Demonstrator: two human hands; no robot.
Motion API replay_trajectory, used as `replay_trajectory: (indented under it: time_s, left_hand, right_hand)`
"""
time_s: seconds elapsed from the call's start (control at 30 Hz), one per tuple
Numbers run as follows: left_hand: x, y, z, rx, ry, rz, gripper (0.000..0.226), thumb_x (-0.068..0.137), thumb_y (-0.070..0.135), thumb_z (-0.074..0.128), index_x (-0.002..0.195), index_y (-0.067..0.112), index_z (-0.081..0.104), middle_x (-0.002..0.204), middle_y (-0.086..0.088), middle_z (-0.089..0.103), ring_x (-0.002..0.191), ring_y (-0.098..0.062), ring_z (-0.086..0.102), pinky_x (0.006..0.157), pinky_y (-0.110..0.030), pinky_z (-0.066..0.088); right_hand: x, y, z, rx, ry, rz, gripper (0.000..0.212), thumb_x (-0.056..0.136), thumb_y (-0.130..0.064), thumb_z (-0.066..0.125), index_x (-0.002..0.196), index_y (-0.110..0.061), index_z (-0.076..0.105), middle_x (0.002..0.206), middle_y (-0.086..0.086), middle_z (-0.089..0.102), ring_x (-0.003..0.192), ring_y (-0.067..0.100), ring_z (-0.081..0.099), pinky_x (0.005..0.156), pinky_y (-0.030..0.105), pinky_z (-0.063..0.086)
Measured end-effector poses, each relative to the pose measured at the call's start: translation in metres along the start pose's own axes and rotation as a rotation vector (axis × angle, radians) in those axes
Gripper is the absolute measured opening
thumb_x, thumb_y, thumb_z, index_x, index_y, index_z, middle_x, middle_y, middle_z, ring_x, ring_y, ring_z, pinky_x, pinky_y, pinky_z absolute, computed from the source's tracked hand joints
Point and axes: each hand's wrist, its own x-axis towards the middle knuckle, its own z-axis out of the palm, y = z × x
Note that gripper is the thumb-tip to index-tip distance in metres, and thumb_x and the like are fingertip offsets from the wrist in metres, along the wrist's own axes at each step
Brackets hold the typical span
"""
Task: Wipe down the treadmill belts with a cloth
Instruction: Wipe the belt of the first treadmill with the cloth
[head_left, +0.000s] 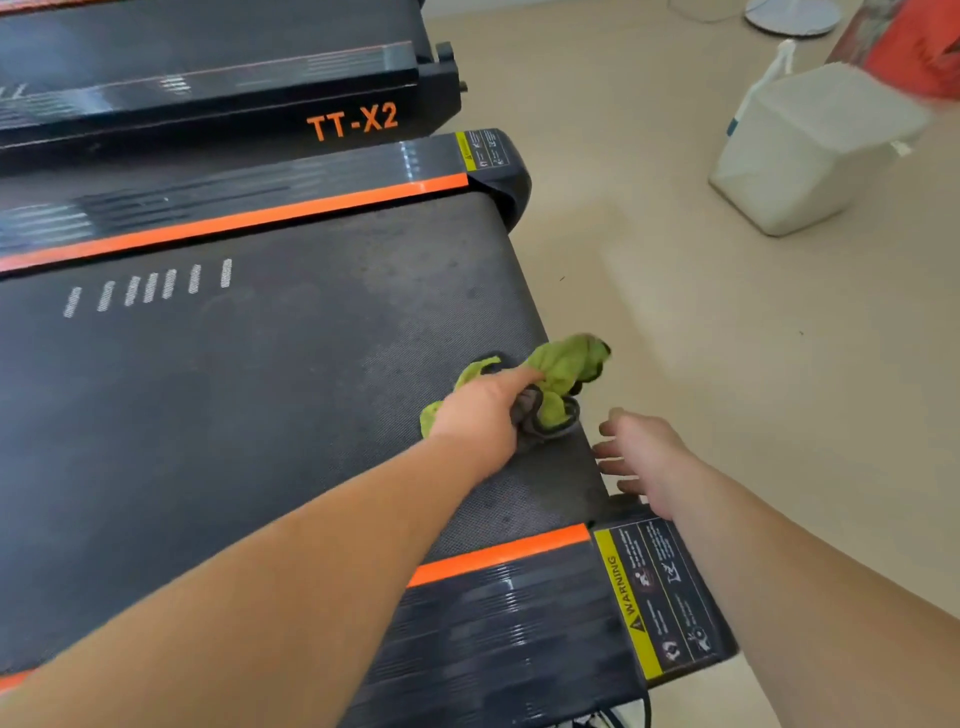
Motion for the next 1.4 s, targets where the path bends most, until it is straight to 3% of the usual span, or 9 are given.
replay_trajectory:
  time_s: [0.27,0.37,0.47,0.7,0.83,0.97,1.07,1.17,1.4]
  left_hand:
    - [-0.007,0.013,0.015,0.147,-0.398,0.339,0.074,0.089,0.007,0.059,0.143,0.054,0.039,0.116,0.004,0.068,0.094,-0.021,0.069,0.076,-0.036,0.059]
    - [0.023,0.005,0.004,0.229,-0.151,0.179,0.074,0.086,0.0,0.06,0.144,0.043,0.045,0.123,0.004,0.062,0.11,-0.023,0.062,0.074,-0.034,0.049]
    - [-0.005,0.013,0.022,-0.145,0.05,0.033,0.061,0.089,-0.002,0.056,0.139,0.032,0.058,0.118,0.0,0.067,0.111,-0.026,0.063,0.087,-0.034,0.051]
    - [-0.099,-0.016,-0.01,-0.23,-0.192,-0.024,0.055,0.09,0.021,0.061,0.132,0.055,0.052,0.113,0.017,0.072,0.107,-0.011,0.067,0.098,-0.027,0.051]
    - [-0.105,-0.045,-0.062,-0.31,0.152,-0.241,0.051,0.089,0.023,0.068,0.129,0.05,0.052,0.114,0.012,0.071,0.11,-0.018,0.066,0.094,-0.031,0.051]
    - [-0.116,-0.055,-0.093,-0.414,0.306,-0.275,0.066,0.091,0.038,0.074,0.149,0.042,0.042,0.118,0.021,0.06,0.108,-0.004,0.055,0.092,-0.022,0.042]
    - [-0.126,-0.067,-0.082,-0.195,-0.071,-0.172,0.089,0.093,0.045,0.07,0.163,0.035,0.017,0.159,0.012,0.037,0.148,-0.012,0.033,0.117,-0.025,0.028]
    - [-0.122,-0.082,-0.05,0.16,-0.311,-0.185,0.099,0.095,0.064,0.056,0.164,0.029,-0.007,0.172,-0.008,-0.008,0.158,-0.037,-0.007,0.129,-0.047,0.004]
    - [-0.029,-0.099,-0.021,0.291,-0.171,-0.1,0.078,0.106,0.046,0.044,0.164,0.026,-0.004,0.171,-0.015,-0.014,0.156,-0.035,-0.018,0.128,-0.047,-0.003]
  right_hand:
    - [0.011,-0.017,-0.008,-0.013,0.279,-0.049,0.027,0.103,-0.016,0.043,0.119,0.0,0.058,0.106,0.015,0.056,0.095,0.034,0.052,0.081,0.035,0.041]
    - [0.012,-0.014,-0.008,-0.108,0.272,-0.115,0.018,0.097,-0.008,0.048,0.107,0.001,0.059,0.094,0.015,0.054,0.084,0.033,0.05,0.078,0.035,0.04]
    - [0.011,-0.01,-0.004,-0.177,0.258,-0.142,0.016,0.097,-0.012,0.049,0.099,0.0,0.059,0.095,0.018,0.057,0.084,0.035,0.054,0.08,0.039,0.044]
    - [-0.016,-0.019,0.026,-0.356,0.206,-0.317,0.012,0.09,-0.012,0.054,0.078,-0.01,0.058,0.089,0.013,0.062,0.083,0.032,0.052,0.072,0.03,0.039]
    - [-0.049,-0.03,0.052,-0.524,0.122,-0.516,0.024,0.101,-0.027,0.052,0.113,-0.016,0.069,0.123,0.008,0.067,0.111,0.033,0.059,0.089,0.032,0.045]
    - [-0.086,-0.039,0.074,-0.686,0.003,-0.635,0.038,0.101,-0.031,0.054,0.135,-0.016,0.062,0.14,0.006,0.061,0.131,0.028,0.055,0.108,0.034,0.043]
    - [-0.104,-0.05,0.088,-0.851,-0.064,-0.611,0.025,0.094,-0.023,0.057,0.113,-0.012,0.069,0.121,0.01,0.068,0.119,0.034,0.06,0.093,0.033,0.049]
    - [-0.102,-0.068,0.1,-0.961,-0.088,-0.589,0.039,0.098,-0.025,0.057,0.135,-0.013,0.062,0.141,0.009,0.06,0.132,0.031,0.054,0.105,0.032,0.045]
    - [-0.008,-0.125,0.115,-1.027,-0.036,-0.844,0.05,0.1,-0.036,0.057,0.148,-0.022,0.052,0.155,0.006,0.044,0.142,0.027,0.044,0.114,0.041,0.039]
